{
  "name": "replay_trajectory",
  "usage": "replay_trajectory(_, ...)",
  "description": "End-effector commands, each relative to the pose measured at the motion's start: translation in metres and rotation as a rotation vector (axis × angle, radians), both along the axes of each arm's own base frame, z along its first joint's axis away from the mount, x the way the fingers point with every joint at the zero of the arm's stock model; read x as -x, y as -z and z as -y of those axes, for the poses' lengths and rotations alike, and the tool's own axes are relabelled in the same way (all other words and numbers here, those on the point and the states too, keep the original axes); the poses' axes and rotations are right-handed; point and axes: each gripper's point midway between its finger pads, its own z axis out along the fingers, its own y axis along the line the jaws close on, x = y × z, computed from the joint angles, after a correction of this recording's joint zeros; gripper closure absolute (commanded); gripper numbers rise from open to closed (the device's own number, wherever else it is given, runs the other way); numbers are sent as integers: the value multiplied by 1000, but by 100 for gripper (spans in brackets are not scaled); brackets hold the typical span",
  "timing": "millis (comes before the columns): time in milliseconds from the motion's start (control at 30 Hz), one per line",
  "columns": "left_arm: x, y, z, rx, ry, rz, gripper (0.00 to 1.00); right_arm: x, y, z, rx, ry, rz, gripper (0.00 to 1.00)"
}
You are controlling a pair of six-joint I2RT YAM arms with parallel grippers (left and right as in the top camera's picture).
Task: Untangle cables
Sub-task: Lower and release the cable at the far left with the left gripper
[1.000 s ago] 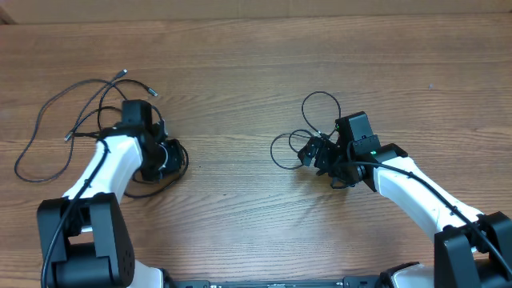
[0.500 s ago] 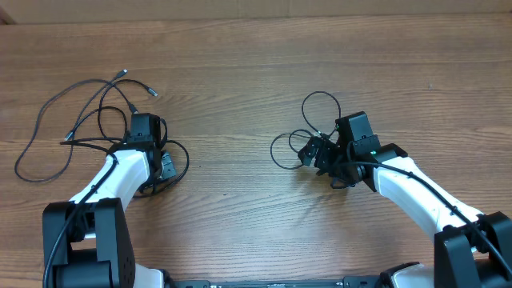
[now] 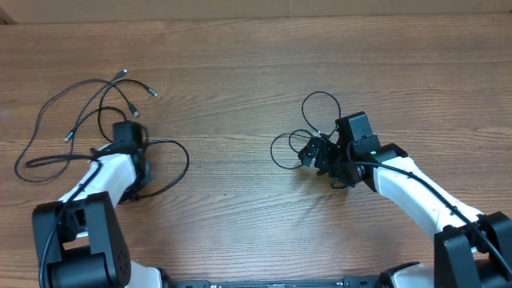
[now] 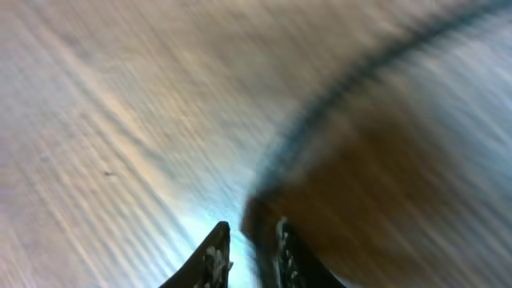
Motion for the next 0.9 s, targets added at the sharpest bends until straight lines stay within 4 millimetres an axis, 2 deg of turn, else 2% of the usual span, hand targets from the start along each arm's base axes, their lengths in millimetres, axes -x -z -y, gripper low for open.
replay_trajectory(0, 13, 2, -22, -35, -130, 23, 81, -4, -6, -2, -1, 2, 22, 0)
replay_trajectory(100, 12, 3, -34, -27, -180, 64, 83, -4, -6, -2, -1, 2, 22, 0)
replay_trajectory(267, 16, 3, -46, -20, -228, 82, 82, -4, -6, -2, -1, 2, 21, 0)
replay_trajectory(300, 17, 3, -47, -21, -232, 82, 80, -4, -6, -1, 0, 2, 22, 0)
replay_trajectory(400, 16, 3, -50, -25, -243, 96, 62, -4, -6, -1, 2, 3, 22, 0)
replay_trajectory(533, 7, 9, -38, 59, -232, 130, 59, -4, -6, -1, 1, 3, 23, 0)
replay_trajectory(667, -22, 14, -13, 230, -54, 184, 53, -5, -6, -1, 1, 3, 23, 0)
replay_trajectory(733, -33, 11, -4, 283, 49, 196, 49, -5, -6, -1, 1, 3, 23, 0)
replay_trajectory(867, -37, 0, -3, 288, 62, 214, 46, -4, -6, -1, 2, 3, 22, 0)
